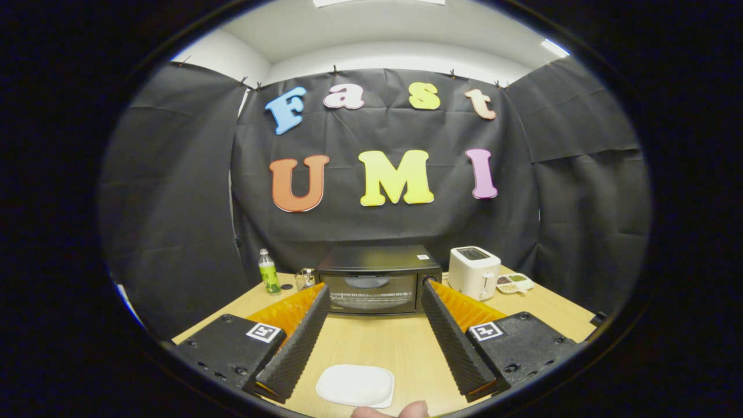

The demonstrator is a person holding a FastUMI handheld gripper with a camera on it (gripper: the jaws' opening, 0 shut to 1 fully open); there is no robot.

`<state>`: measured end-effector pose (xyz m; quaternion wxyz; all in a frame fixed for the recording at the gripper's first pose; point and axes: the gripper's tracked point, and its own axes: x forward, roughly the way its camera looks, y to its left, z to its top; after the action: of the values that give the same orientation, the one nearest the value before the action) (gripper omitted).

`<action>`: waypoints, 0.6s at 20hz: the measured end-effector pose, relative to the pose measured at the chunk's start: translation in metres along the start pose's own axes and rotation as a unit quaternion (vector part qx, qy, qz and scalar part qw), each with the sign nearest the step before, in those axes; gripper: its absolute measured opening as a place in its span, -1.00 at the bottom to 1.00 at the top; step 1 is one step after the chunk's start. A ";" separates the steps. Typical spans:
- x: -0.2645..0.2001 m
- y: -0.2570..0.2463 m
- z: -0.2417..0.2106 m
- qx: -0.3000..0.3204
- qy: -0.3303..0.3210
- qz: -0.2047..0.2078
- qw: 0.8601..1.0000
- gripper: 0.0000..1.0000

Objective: Open the toaster oven, put the food inside, and close the toaster oven door.

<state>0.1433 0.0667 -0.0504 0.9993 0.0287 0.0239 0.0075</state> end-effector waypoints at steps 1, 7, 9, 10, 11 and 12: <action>-0.003 0.001 -0.004 0.006 0.001 0.000 1.000 1.00; -0.003 0.010 -0.027 0.013 0.004 -0.006 1.000 1.00; 0.000 0.015 -0.038 0.008 0.018 -0.003 1.000 1.00; 0.001 0.017 -0.041 0.013 0.022 0.000 1.000 1.00; 0.002 0.017 -0.042 0.016 0.020 -0.003 1.000 1.00; 0.003 0.017 -0.044 0.017 0.022 -0.007 1.000 1.00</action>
<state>0.1442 0.0859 -0.0932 0.9979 0.0449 0.0467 0.0009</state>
